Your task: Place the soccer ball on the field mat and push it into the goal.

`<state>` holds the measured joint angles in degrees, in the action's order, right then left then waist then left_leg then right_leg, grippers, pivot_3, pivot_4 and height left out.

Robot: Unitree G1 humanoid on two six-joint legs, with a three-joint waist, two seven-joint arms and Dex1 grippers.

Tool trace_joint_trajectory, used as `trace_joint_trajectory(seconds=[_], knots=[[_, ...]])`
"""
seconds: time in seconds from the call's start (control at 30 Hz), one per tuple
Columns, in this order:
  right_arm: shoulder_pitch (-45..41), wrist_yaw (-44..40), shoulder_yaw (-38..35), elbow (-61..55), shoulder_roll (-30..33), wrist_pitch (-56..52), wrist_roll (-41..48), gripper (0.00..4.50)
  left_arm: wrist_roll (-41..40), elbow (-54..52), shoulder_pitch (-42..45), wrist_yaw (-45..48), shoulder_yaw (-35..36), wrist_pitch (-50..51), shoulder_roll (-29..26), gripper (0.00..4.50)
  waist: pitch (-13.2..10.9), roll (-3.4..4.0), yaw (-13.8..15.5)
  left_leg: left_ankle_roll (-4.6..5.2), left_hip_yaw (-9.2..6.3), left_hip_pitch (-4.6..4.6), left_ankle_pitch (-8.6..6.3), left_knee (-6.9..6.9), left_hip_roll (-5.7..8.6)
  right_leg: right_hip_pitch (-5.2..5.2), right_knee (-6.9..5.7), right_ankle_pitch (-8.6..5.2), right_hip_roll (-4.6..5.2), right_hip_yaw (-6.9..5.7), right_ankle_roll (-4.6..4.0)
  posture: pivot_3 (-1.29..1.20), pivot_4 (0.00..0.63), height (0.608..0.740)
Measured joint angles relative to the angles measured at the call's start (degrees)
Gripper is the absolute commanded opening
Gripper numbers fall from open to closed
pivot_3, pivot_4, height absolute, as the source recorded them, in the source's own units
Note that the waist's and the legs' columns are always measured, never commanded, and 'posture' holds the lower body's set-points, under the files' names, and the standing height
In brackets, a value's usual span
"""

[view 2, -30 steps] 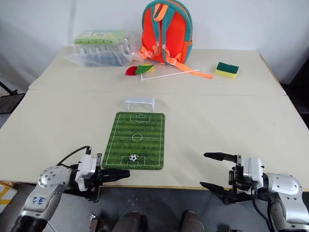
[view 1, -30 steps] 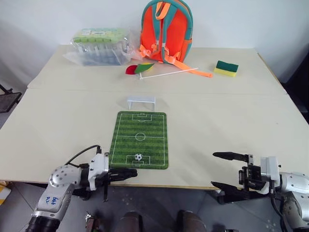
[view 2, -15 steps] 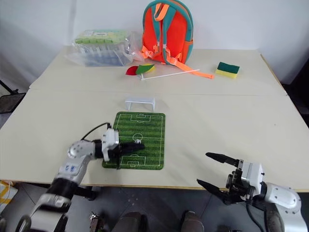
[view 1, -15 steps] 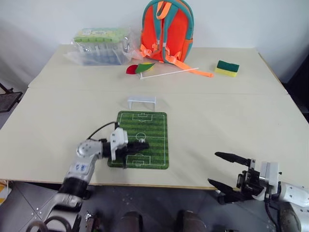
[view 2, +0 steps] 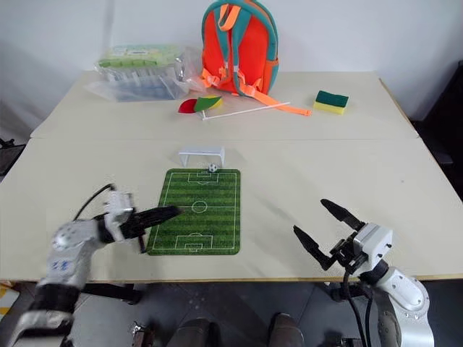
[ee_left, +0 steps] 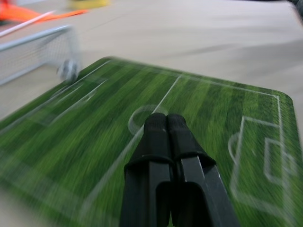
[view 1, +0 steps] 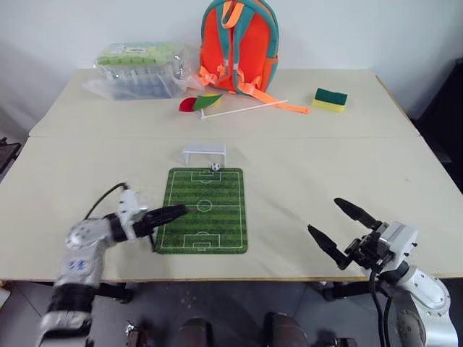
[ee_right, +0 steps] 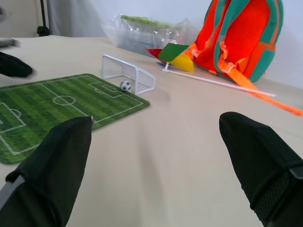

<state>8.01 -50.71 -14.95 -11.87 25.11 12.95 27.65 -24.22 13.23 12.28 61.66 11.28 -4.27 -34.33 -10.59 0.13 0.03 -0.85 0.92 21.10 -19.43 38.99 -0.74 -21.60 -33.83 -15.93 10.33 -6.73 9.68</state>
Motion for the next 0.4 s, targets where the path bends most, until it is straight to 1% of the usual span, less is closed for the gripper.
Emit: trace_joint_trajectory(seconds=[0.1,0.2,0.27,0.4], knots=[[-1.64,-1.6,-0.63,2.06,1.3,1.15,0.1,4.5,-2.06,-5.59,-6.24,-5.79,6.5,4.76,-1.32,0.03,-0.02,0.05,0.27,-0.02,-0.01,-0.02,-0.02,0.0,-0.01,0.01,0.01,0.0,0.01,0.02,0.0,0.0,0.15,0.74],[-3.75,-3.15,-1.13,5.33,1.8,2.26,0.3,4.5,-2.76,-10.61,-13.84,-12.54,12.6,9.43,-1.54,0.03,-0.03,0.06,-0.06,-0.04,0.01,-0.03,-0.08,-0.02,-0.02,0.01,0.03,0.0,-0.01,0.03,0.0,0.0,0.15,0.74],[-4.89,-3.84,-1.2,7.36,1.93,2.7,0.44,4.5,-2.71,-11.56,-17.01,-15.28,15.35,9.64,-1.13,0.03,-0.03,0.06,-0.04,-0.04,0.02,-0.03,-0.08,-0.02,-0.02,0.01,0.03,0.0,-0.01,0.03,-0.01,0.0,0.15,0.74],[-7.42,-5.52,-1.08,10.57,1.94,3.56,0.48,4.5,-2.63,-13.6,-20.71,-20.07,19.39,8.28,2.0,0.03,-0.03,0.06,0.23,-0.04,0.02,-0.02,-0.08,0.0,-0.02,0.02,0.04,0.0,0.0,0.03,-0.01,0.0,0.15,0.74]])
